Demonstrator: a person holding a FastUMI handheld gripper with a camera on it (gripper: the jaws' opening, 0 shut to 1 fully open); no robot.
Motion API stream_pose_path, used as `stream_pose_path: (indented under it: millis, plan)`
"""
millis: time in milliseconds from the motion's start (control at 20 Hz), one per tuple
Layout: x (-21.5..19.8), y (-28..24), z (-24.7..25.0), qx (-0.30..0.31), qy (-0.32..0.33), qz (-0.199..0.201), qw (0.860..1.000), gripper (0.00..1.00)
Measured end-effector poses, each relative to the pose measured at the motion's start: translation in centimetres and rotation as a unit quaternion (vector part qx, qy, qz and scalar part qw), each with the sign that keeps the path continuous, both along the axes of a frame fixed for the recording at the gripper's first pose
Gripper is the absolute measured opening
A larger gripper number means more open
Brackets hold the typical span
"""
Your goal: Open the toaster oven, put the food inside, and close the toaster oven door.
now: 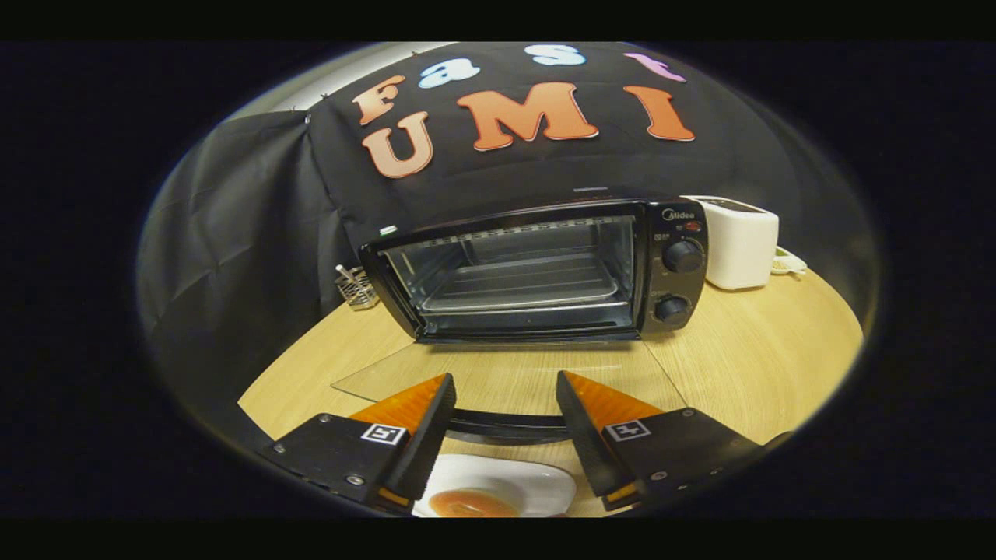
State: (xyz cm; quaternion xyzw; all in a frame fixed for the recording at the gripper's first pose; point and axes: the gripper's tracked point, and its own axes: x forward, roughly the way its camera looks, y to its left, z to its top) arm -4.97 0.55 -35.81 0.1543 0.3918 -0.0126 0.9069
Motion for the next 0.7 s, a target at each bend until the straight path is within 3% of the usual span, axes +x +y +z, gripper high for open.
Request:
stream_pose_path:
  millis: [250, 550, 700]
  plan:
    - [-2.0, 0.2, -3.4, -0.004, 0.058, 0.014, 0.998, 0.75]
    - [-3.1, 0.5, -2.2, 0.02, 0.045, 0.026, 0.998, 0.74]
    - [-4.9, 0.8, -0.9, 0.024, 0.029, 0.044, 0.998, 0.8]
